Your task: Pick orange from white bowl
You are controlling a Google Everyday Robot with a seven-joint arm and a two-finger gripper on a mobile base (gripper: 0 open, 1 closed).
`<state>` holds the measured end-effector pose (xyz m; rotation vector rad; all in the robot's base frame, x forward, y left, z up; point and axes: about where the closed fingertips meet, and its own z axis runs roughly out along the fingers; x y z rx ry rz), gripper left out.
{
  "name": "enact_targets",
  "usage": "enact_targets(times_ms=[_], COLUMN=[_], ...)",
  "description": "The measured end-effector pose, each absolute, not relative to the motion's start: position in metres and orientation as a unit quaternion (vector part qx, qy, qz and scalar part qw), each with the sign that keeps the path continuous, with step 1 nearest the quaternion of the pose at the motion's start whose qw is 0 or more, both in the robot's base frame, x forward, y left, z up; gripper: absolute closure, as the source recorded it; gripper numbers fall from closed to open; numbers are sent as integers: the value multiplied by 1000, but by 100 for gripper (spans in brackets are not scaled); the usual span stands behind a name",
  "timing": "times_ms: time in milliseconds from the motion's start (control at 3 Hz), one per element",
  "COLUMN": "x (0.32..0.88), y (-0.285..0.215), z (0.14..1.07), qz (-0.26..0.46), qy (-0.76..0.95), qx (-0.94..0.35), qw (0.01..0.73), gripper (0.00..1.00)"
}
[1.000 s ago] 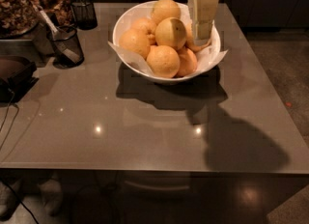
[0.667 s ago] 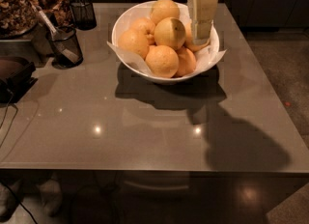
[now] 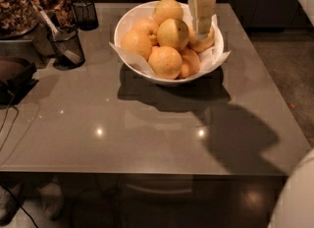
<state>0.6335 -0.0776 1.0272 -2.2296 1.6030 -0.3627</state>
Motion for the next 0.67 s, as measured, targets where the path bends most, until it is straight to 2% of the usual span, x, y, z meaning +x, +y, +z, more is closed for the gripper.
enact_targets(times_ms=[333, 667], x=[641, 647], y=[-76, -75], z=[1021, 1015], qz=[-122, -116], qy=[565, 566], qx=[-796, -797], qw=[178, 175], gripper=[0, 7])
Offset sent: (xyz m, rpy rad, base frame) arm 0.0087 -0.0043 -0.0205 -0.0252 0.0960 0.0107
